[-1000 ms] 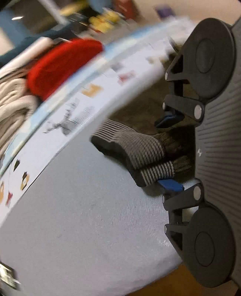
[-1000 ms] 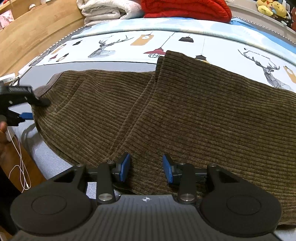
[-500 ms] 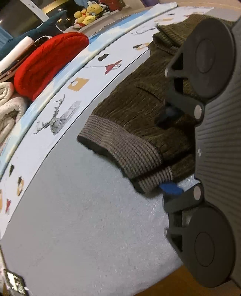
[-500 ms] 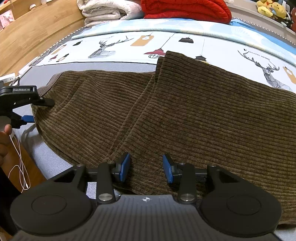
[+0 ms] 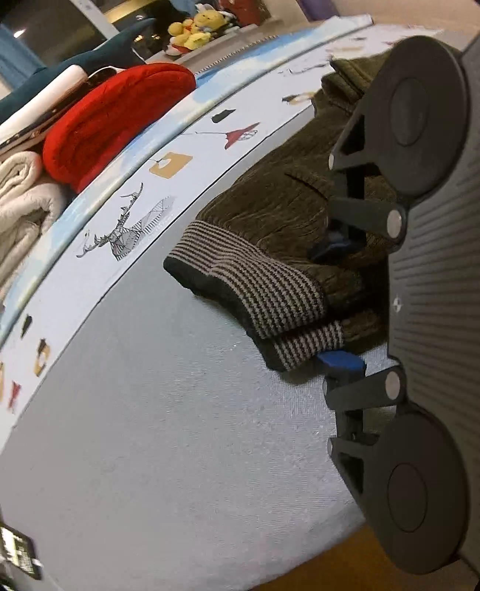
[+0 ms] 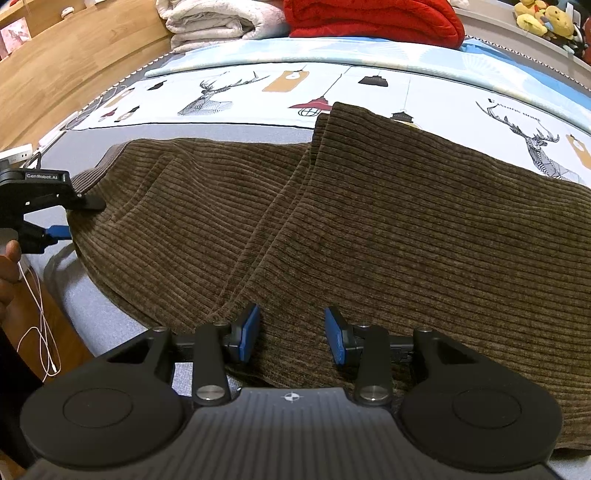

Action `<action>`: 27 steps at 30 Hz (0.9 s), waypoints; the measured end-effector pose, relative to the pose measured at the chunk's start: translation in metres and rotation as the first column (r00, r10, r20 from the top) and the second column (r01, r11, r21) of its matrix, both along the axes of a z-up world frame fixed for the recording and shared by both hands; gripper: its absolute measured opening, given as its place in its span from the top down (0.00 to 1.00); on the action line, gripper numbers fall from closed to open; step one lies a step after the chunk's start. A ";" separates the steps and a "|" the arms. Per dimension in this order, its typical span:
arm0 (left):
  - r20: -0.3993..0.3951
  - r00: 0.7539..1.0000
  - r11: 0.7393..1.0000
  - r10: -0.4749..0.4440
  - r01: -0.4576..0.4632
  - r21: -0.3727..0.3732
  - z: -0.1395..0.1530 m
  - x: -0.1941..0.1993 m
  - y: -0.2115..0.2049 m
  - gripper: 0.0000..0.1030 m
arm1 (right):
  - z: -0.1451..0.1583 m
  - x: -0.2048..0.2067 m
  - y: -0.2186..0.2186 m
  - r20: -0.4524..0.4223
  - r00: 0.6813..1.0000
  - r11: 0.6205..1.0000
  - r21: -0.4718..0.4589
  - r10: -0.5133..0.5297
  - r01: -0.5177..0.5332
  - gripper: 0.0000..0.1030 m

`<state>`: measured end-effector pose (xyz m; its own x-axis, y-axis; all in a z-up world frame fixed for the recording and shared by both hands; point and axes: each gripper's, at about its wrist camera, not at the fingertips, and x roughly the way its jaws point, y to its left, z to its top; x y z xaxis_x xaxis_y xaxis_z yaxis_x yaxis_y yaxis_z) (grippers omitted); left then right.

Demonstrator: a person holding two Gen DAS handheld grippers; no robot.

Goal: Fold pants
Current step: 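Grasp the striped waistband with the left tool, then lift the waistband with the left tool and fold it over the pants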

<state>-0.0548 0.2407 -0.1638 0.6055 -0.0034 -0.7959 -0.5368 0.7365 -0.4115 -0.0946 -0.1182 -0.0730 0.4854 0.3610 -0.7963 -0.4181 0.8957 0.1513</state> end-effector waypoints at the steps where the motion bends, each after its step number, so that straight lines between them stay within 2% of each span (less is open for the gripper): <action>1: 0.006 1.000 1.000 -0.001 0.001 0.017 0.002 0.000 -0.002 0.55 | 0.000 0.000 0.000 0.001 1.000 1.000 0.000 0.000 0.000 0.60; 5: 0.051 0.997 0.987 -0.064 0.056 0.149 0.026 0.004 -0.022 0.66 | 0.004 -0.002 -0.005 0.028 1.000 1.000 -0.012 -0.013 0.013 0.63; 7: 0.088 0.992 0.975 -0.095 0.074 0.210 0.041 0.004 -0.036 0.67 | 0.009 -0.001 -0.015 0.044 0.998 0.999 0.009 -0.044 0.043 0.85; 8: 0.105 0.989 0.971 -0.102 0.076 0.228 0.048 0.003 -0.043 0.68 | 0.012 0.000 -0.023 0.051 0.997 0.998 0.032 -0.063 0.062 1.00; 14: 0.196 0.968 0.955 -0.154 0.095 0.281 0.090 0.022 -0.105 0.71 | 0.027 -0.001 -0.072 0.098 0.971 0.972 0.112 -0.217 0.206 0.98; 16: 0.234 0.949 0.946 -0.213 0.140 0.294 0.106 0.028 -0.137 0.72 | 0.027 -0.002 -0.092 0.091 0.959 0.957 0.131 -0.270 0.257 0.94; 17: 0.249 0.937 0.938 -0.247 0.166 0.303 0.114 0.031 -0.154 0.72 | 0.027 -0.003 -0.102 0.082 0.952 0.949 0.141 -0.294 0.281 0.88; 18: 0.265 0.920 0.926 -0.290 0.201 0.319 0.121 0.035 -0.175 0.73 | 0.026 -0.004 -0.111 0.078 0.945 0.940 0.151 -0.319 0.305 0.81; 21: 0.304 0.860 0.888 -0.411 0.302 0.346 0.135 0.042 -0.232 0.74 | 0.025 -0.008 -0.140 0.074 0.919 0.912 0.177 -0.388 0.370 0.74; 23: 0.322 0.798 0.847 -0.509 0.396 0.355 0.140 0.041 -0.274 0.74 | 0.025 -0.013 -0.164 0.079 0.893 0.885 0.196 -0.443 0.422 0.73; 24: 0.325 0.767 0.822 -0.554 0.441 0.360 0.142 0.041 -0.294 0.74 | 0.025 -0.013 -0.173 0.080 0.880 0.872 0.204 -0.468 0.445 0.72; 27: 0.299 0.632 0.697 -0.715 0.608 0.380 0.135 0.037 -0.357 0.74 | 0.023 -0.021 -0.213 0.055 0.812 0.796 0.246 -0.581 0.552 0.71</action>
